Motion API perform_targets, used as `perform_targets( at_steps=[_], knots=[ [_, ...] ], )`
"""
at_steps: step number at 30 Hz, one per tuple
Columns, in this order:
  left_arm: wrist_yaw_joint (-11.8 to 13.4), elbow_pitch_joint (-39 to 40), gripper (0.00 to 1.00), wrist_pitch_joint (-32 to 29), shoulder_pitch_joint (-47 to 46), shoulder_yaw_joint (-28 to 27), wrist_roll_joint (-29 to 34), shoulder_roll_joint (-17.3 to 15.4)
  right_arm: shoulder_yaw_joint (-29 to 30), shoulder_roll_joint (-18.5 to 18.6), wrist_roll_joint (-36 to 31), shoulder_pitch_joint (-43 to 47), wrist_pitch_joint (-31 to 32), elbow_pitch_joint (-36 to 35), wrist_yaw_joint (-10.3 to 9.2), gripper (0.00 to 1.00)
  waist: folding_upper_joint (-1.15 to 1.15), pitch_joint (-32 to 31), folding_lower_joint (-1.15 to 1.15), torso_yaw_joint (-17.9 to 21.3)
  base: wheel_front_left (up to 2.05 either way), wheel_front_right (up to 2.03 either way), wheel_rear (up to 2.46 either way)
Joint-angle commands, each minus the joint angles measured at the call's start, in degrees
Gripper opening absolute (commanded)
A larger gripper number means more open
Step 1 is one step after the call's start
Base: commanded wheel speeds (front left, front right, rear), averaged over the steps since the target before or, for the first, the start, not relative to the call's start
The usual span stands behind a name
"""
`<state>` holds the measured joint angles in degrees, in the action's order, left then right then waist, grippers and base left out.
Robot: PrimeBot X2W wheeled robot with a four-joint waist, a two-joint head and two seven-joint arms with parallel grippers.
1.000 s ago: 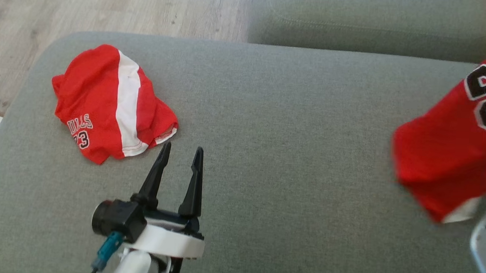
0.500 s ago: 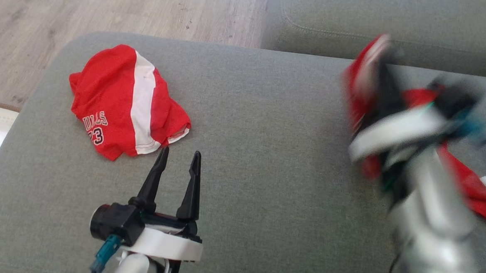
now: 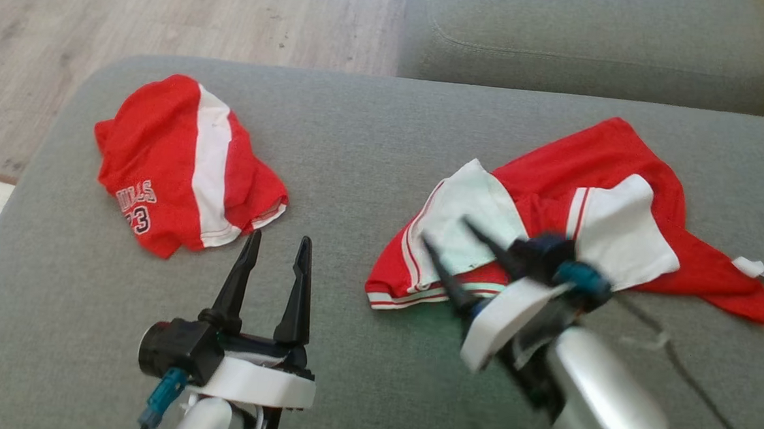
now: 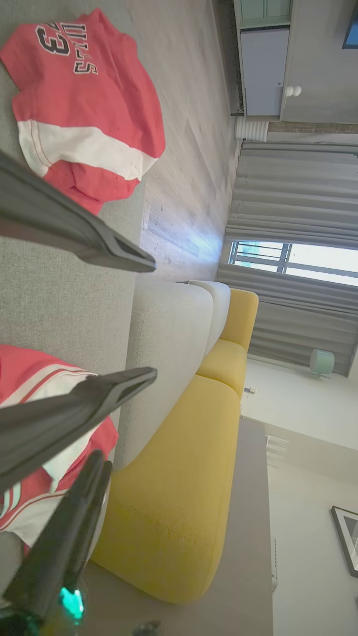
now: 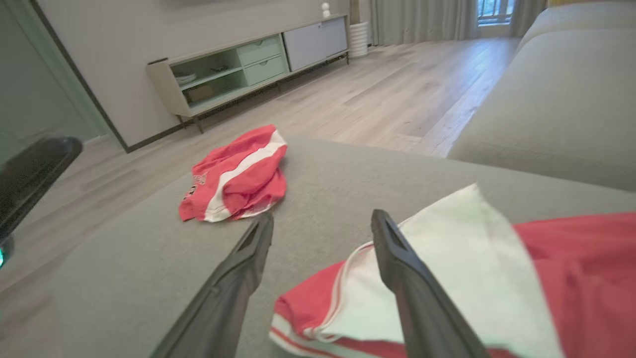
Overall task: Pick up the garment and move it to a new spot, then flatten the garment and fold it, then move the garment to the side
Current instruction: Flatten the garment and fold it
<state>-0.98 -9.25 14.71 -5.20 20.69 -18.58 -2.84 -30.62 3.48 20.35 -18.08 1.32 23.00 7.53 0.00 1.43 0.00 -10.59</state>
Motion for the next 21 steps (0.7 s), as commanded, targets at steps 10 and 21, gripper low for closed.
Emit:
perform_targets(
  at_steps=[10,21],
  knots=[
    [0.53,2.55,1.0,0.29,-2.13,-2.65,0.5,-0.04,18.07,-0.6,-8.22,-2.99,-2.34,-7.72,-0.04,1.0,0.0,0.43,0.0,3.48,0.0,0.0,0.0],
    [0.33,3.27,1.0,0.29,-2.43,-2.88,1.08,-0.04,28.51,-0.6,-6.89,6.51,-10.47,-11.12,-0.04,1.0,0.0,1.4,0.0,6.61,0.0,0.0,0.0]
  ],
)
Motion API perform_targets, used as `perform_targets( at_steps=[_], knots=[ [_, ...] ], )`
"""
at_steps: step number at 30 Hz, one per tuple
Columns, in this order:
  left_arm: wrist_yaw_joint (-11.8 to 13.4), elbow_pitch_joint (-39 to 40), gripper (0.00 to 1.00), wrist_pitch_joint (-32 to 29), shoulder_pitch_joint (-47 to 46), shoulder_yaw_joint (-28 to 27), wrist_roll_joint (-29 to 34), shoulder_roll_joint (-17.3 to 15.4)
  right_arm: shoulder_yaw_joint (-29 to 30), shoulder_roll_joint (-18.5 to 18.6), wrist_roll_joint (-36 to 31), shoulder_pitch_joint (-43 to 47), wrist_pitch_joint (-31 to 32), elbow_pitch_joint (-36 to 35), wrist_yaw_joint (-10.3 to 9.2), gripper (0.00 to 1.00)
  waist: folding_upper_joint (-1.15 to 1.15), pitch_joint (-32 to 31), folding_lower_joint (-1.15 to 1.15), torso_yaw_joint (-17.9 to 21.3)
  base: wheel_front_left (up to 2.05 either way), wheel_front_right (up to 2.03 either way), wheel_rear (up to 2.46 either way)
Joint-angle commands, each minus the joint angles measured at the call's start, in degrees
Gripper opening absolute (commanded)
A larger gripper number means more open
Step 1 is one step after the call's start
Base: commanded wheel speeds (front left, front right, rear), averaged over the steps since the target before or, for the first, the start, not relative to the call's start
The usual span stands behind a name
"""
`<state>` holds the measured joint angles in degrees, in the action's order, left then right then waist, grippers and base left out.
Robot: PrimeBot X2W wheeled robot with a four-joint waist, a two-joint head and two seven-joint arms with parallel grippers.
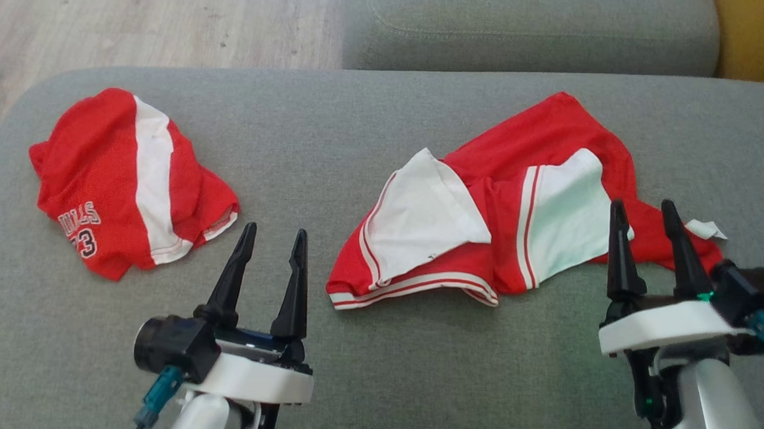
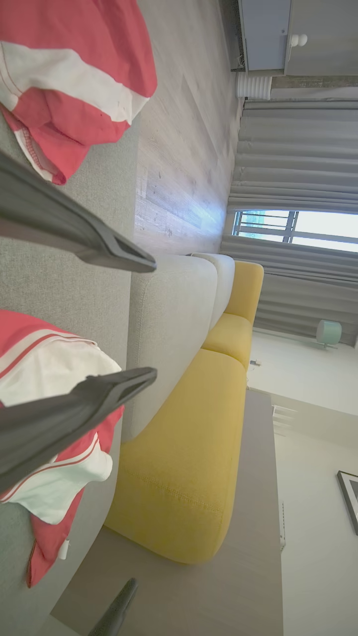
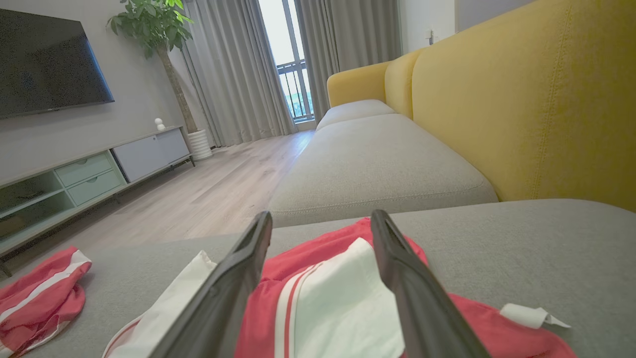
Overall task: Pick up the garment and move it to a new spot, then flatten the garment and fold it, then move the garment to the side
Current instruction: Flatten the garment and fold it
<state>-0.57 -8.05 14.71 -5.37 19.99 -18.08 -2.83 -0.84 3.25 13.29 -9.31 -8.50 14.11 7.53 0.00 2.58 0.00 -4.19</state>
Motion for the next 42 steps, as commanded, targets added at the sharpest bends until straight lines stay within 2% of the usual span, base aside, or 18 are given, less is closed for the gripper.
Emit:
perform_targets(
  at_steps=[1,7,12,15,23,31,36,37,38,42],
  knots=[
    [-0.16,2.04,1.0,0.29,-2.37,-2.13,0.65,-0.05,-1.02,-0.37,0.37,-1.66,-0.97,-2.32,-0.04,1.0,0.0,0.48,0.0,0.41,0.0,0.0,0.0],
    [-0.45,1.93,1.0,0.29,-3.14,-1.35,0.56,-0.05,-1.12,-0.37,0.2,-3.06,0.44,-2.77,-0.04,1.0,0.0,1.63,0.0,-0.57,0.0,0.0,0.0],
    [-0.42,1.77,1.0,0.29,-4.29,0.15,-0.04,-0.05,-4.4,-0.37,-2.44,-6.86,4.47,-1.53,-0.04,1.0,0.0,3.75,0.0,-3.22,0.0,0.0,0.0],
    [-0.21,2.04,1.0,0.29,-5.26,1.01,-0.68,-0.05,-7.33,0.12,-1.87,-10.74,8.29,0.31,-0.04,1.0,0.0,5.48,0.0,-5.21,0.0,0.0,0.0],
    [0.43,2.13,1.0,0.29,-7.6,4.79,-2.61,-0.05,-14.98,5.02,5.64,-22.09,19.65,12.03,-0.04,1.0,0.0,8.98,0.0,-11.35,0.0,0.0,0.0],
    [1.39,1.83,1.0,0.29,-8.43,7.2,-3.95,-0.05,-22.19,10.1,11.81,-29.83,22.55,22.12,-0.04,1.0,0.0,9.88,0.0,-15.18,0.0,0.0,0.0],
    [1.77,1.94,1.0,0.29,-8.73,7.59,-4.27,-0.05,-26.19,11.45,14.64,-32.84,24.28,27.19,-0.04,1.0,0.0,10.22,0.0,-16.0,0.0,0.0,0.0],
    [1.83,1.94,1.0,0.29,-8.75,7.62,-4.29,-0.05,-27.03,11.54,15.51,-33.28,24.96,27.86,-0.04,0.48,0.0,10.26,0.0,-16.05,0.0,0.0,0.0],
    [1.9,1.94,1.0,0.29,-8.78,7.64,-4.31,-0.05,-28.06,11.64,16.47,-33.68,25.45,28.09,-0.04,0.0,0.0,10.29,0.0,-16.06,0.0,0.0,0.0],
    [2.05,1.8,1.0,0.29,-8.75,7.59,-4.31,-0.05,-30.3,11.94,21.52,-35.04,26.19,27.95,-0.04,0.0,0.0,10.08,0.0,-15.73,0.0,0.0,0.0]
  ],
)
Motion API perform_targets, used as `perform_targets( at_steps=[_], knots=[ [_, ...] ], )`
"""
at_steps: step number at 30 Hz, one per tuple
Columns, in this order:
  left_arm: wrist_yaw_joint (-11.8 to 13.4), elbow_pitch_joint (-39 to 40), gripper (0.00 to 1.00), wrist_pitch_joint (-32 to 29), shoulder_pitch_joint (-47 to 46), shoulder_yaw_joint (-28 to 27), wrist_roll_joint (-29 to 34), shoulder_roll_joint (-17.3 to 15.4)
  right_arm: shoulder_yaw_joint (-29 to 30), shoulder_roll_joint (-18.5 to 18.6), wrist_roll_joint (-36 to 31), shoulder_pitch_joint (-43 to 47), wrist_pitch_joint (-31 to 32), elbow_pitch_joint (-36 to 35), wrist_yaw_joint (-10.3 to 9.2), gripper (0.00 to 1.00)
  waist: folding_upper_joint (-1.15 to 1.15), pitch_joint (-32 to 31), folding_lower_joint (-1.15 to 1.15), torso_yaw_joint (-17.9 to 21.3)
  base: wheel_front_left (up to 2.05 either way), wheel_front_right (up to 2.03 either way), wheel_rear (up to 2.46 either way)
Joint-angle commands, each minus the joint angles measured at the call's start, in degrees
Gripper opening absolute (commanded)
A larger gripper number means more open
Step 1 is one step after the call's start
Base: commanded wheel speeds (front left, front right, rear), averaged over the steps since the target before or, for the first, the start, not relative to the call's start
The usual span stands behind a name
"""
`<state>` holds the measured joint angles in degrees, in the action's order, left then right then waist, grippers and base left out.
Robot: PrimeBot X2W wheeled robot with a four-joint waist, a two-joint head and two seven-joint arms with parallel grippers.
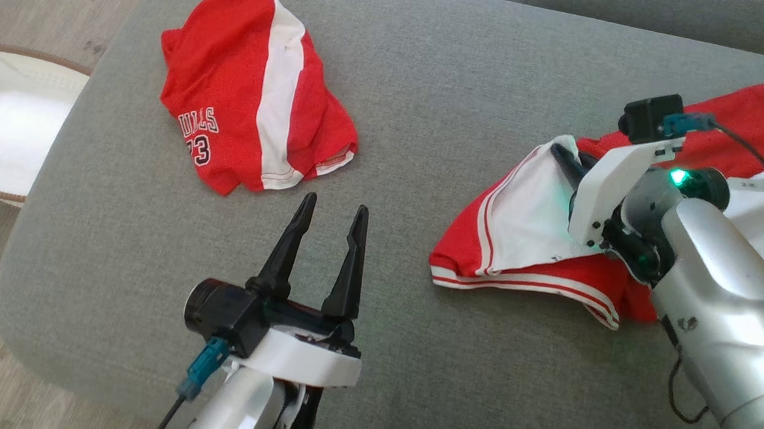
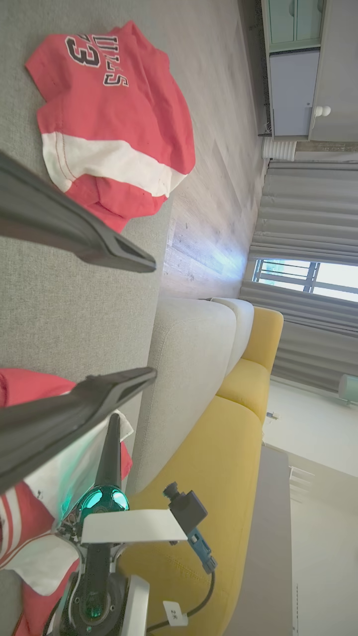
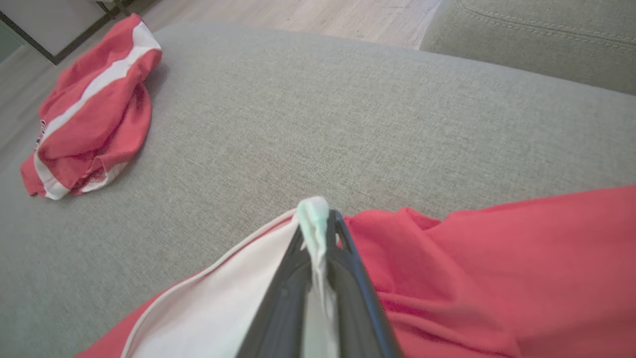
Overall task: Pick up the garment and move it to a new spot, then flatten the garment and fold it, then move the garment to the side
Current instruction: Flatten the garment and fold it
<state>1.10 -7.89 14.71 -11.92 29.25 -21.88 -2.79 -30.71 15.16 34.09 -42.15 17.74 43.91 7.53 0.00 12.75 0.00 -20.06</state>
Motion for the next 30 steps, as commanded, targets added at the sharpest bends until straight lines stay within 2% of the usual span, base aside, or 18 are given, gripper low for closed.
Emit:
perform_targets(
  at_steps=[1,5,9,12,16,19,24,25,30],
  knots=[
    [0.4,1.6,1.0,0.29,-2.18,-1.69,-0.52,-0.09,-0.42,0.02,1.93,-2.64,-0.22,-1.85,-0.04,0.0,0.0,-0.19,0.0,0.25,0.0,0.0,0.0],
    [0.4,1.47,1.0,0.29,-2.0,-1.73,-0.59,-0.09,0.9,-0.62,5.97,-5.99,-1.07,-1.14,-0.04,0.0,0.0,-0.68,0.0,0.69,0.0,0.0,0.0],
    [0.21,1.23,1.0,0.29,-1.61,-1.76,-0.77,-0.09,5.88,-2.54,8.13,-13.11,-4.95,1.68,-0.04,0.0,0.0,-1.47,0.0,0.65,0.0,0.0,0.0],
    [0.07,1.29,1.0,0.29,-1.32,-1.72,-1.63,-0.09,13.26,-3.82,7.63,-21.22,-13.14,6.51,-0.04,0.0,0.0,-2.5,0.0,0.1,0.0,0.0,0.0],
    [0.03,0.86,1.0,0.29,-0.54,-2.01,-1.22,-0.09,21.07,-4.46,3.71,-31.91,-27.87,13.12,-0.04,0.0,0.0,-4.41,0.0,-0.43,0.0,0.0,0.0],
    [0.02,0.59,1.0,0.29,0.48,-2.95,-0.6,-0.09,23.86,-4.37,-0.81,-36.8,-32.24,15.39,-0.04,0.0,0.0,-5.96,0.0,0.0,0.0,0.0,0.0],
    [-0.09,0.67,1.0,0.29,2.03,-4.76,0.21,-0.09,26.67,-6.42,-9.16,-34.21,-32.7,12.44,-0.04,0.0,0.0,-7.63,0.0,1.8,0.0,0.0,0.0],
    [-0.09,0.67,1.0,0.29,2.03,-4.76,0.21,-0.09,26.67,-6.42,-9.16,-34.21,-32.7,12.44,-0.04,0.0,0.0,-7.63,0.0,1.8,0.0,0.0,0.0],
    [-0.3,0.66,1.0,0.29,2.94,-4.9,0.54,-0.09,27.75,-8.88,-14.53,-22.19,-32.72,7.52,-0.04,0.0,0.0,-9.21,0.0,3.46,0.0,0.0,0.0]
  ],
)
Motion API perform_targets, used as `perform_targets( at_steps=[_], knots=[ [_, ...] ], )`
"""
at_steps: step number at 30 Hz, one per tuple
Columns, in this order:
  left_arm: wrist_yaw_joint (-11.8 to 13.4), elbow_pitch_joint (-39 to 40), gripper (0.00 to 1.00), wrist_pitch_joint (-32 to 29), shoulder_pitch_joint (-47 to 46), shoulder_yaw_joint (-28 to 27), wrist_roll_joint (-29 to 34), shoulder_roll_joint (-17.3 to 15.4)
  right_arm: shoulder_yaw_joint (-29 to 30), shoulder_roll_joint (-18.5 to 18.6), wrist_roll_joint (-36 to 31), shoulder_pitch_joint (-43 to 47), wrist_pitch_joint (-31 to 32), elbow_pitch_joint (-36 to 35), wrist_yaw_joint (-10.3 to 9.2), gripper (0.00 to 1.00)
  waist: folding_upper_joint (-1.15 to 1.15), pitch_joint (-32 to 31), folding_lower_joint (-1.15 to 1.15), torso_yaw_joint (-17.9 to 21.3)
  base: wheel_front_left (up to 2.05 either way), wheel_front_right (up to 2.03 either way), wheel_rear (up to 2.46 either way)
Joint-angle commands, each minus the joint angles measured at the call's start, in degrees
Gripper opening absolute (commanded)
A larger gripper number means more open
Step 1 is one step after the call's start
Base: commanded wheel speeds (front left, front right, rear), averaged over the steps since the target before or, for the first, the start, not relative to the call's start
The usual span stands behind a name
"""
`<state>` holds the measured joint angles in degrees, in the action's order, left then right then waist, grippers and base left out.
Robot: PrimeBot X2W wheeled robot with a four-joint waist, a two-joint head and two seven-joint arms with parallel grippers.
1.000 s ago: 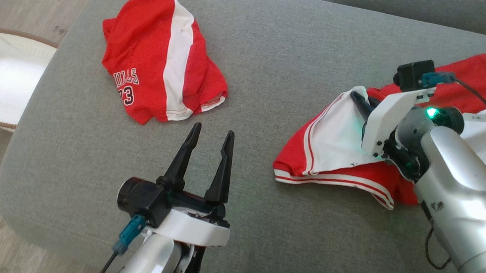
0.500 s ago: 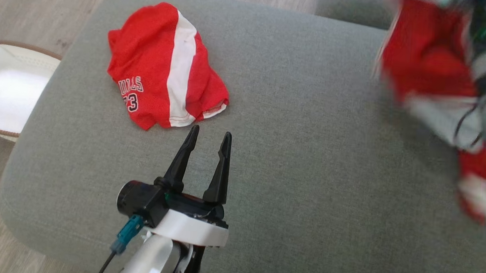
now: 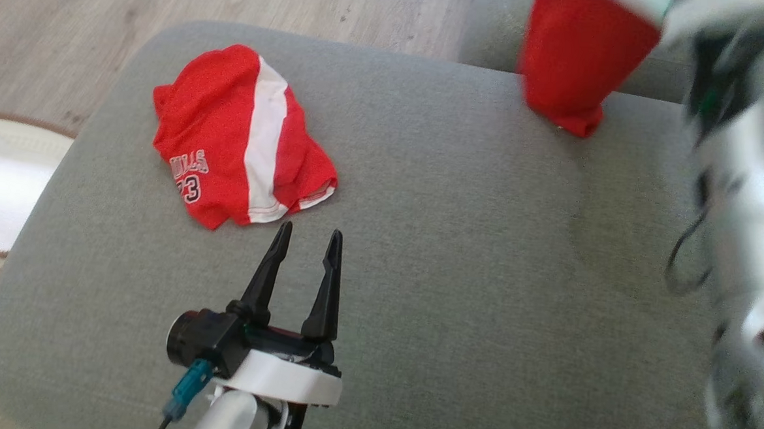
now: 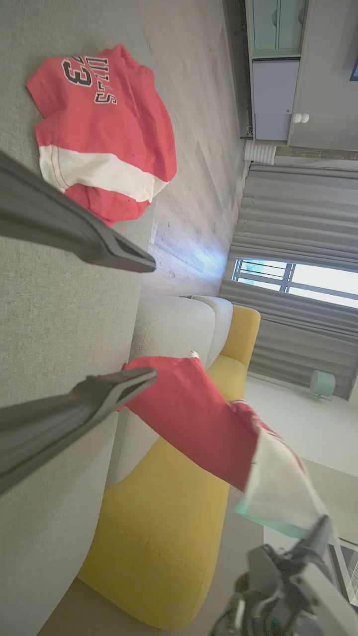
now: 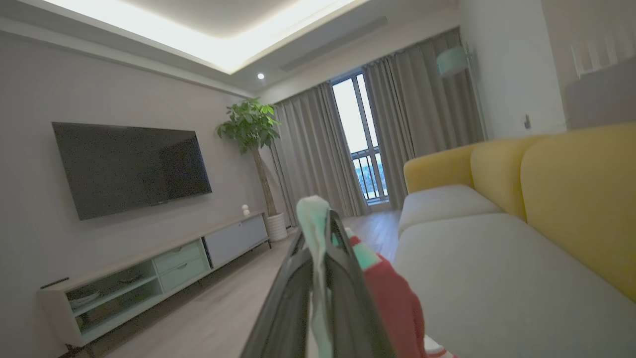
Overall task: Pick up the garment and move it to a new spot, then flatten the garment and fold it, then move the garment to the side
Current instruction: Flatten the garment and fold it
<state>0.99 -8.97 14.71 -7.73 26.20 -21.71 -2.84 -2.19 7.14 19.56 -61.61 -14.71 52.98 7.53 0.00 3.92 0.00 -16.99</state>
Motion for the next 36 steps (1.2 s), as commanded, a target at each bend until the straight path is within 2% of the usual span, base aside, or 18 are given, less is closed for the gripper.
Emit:
perform_targets(
  at_steps=[1,6,14,20,23,24,25,31,36],
  knots=[
    [-0.23,1.67,1.0,0.29,-1.02,-1.95,0.48,-0.04,-0.31,-1.54,-0.12,0.24,-0.28,-2.39,-0.04,0.0,0.0,-0.71,0.0,0.75,0.0,0.0,0.0],
    [-0.39,1.43,1.0,0.29,0.28,-3.48,1.37,-0.04,-4.57,-4.02,2.11,16.39,2.17,-8.46,-0.04,0.0,0.0,-1.65,0.0,2.97,0.0,0.0,0.0],
    [-0.86,1.57,1.0,0.29,0.03,-5.17,2.13,-0.04,-16.24,-4.24,8.2,39.97,10.56,-25.4,-0.04,0.0,0.0,-1.8,0.0,5.18,0.0,0.0,0.0],
    [-0.88,1.73,1.0,0.29,-0.29,-5.44,1.93,-0.04,-26.41,-4.25,15.45,47.63,12.34,-37.31,-0.04,0.0,0.0,-1.6,0.0,5.87,0.0,0.0,0.0],
    [-0.81,1.77,1.0,0.29,-0.36,-5.47,1.78,-0.04,-29.95,-4.25,17.59,48.56,12.58,-40.14,-0.04,0.0,0.0,-1.72,0.0,5.93,0.0,0.0,0.0],
    [-0.77,1.79,1.0,0.29,-0.32,-5.53,1.76,-0.04,-30.55,-4.25,17.08,48.57,12.91,-40.27,-0.04,0.39,0.0,-1.77,0.0,5.97,0.0,0.0,0.0],
    [-0.73,1.8,1.0,0.29,-0.27,-5.59,1.75,-0.04,-30.94,-4.25,16.74,48.59,13.57,-40.14,-0.04,1.0,0.0,-1.82,0.0,6.0,0.0,0.0,0.0],
    [-0.46,2.15,1.0,0.29,-0.08,-6.22,1.9,-0.04,-26.66,-4.25,8.9,46.84,15.99,-39.96,-0.04,1.0,0.0,-1.88,0.0,6.83,0.0,0.0,0.0],
    [-0.41,2.72,1.0,0.29,-0.35,-6.81,2.16,-0.04,-18.13,-3.85,3.49,46.52,16.02,-43.84,-0.04,1.0,0.0,-1.88,0.0,8.53,0.0,0.0,0.0]
  ],
)
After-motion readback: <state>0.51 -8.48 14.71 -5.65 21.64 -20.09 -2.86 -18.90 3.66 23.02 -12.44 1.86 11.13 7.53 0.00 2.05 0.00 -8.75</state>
